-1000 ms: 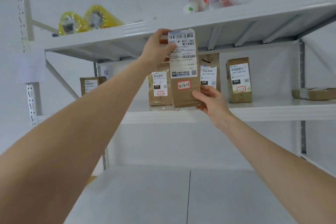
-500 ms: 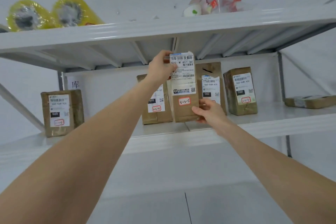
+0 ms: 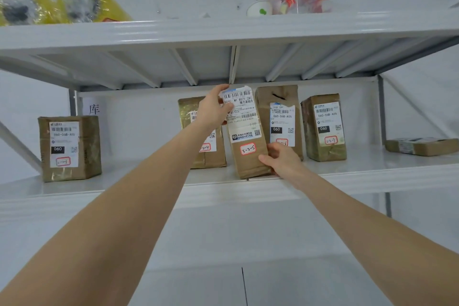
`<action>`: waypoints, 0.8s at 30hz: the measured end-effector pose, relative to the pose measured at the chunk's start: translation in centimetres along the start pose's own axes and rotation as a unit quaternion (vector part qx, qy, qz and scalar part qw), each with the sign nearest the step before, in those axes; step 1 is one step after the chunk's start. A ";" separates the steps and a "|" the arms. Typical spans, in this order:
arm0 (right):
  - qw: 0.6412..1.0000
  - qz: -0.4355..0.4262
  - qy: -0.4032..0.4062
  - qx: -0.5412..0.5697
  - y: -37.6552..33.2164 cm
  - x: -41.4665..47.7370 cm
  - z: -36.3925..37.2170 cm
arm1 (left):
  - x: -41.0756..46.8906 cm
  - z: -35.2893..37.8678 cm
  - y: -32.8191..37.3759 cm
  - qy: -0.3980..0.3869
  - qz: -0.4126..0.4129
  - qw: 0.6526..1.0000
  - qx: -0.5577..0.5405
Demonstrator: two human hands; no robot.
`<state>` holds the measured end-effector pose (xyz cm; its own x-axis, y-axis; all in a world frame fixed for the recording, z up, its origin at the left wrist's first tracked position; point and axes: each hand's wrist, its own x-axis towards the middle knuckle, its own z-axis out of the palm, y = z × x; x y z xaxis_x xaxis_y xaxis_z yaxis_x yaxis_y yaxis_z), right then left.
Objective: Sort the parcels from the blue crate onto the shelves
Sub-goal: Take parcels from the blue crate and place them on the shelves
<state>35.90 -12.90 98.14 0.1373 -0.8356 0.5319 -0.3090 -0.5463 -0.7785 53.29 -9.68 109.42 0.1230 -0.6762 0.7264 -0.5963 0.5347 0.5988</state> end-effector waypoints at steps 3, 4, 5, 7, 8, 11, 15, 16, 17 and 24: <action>0.999 -0.006 -0.003 -0.046 0.4 0.9 0.2 | 0.6 0.0 -0.2 0.002 0.017 0.998 0.053; 0.999 -0.002 -0.002 -0.052 0.5 1.3 0.3 | 0.9 0.1 -0.2 0.003 0.027 0.997 0.078; 0.998 0.003 -0.002 -0.057 0.6 1.5 0.4 | 1.2 0.1 -0.1 0.005 0.041 0.993 0.110; 0.997 0.005 0.003 -0.079 0.8 1.9 0.5 | 1.7 0.3 0.0 0.010 0.067 0.983 0.169; 0.996 0.005 0.006 -0.093 0.9 2.1 0.6 | 2.0 0.5 0.0 0.006 0.077 0.979 0.189; 0.992 0.014 0.010 -0.122 1.3 2.9 0.9 | 2.7 1.1 -0.1 -0.003 0.096 0.968 0.233; 0.987 0.033 0.008 -0.155 1.5 4.6 1.5 | 4.2 1.7 -1.0 -0.009 0.093 0.965 0.247; 0.985 0.036 0.009 -0.166 1.5 5.1 1.5 | 4.6 1.9 -1.2 -0.011 0.092 0.964 0.249; 0.984 0.042 0.007 -0.175 1.5 5.4 1.6 | 5.0 2.0 -1.5 -0.012 0.091 0.964 0.250; 0.980 0.085 -0.004 -0.177 2.0 8.3 2.3 | 7.2 3.3 -3.5 -0.013 0.086 0.963 0.253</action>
<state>38.61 -21.01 100.22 0.0618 -0.9138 0.4013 -0.6355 -0.3461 -0.6902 53.68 -18.06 111.42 -0.0278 -0.6151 0.7879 -0.9177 0.3282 0.2239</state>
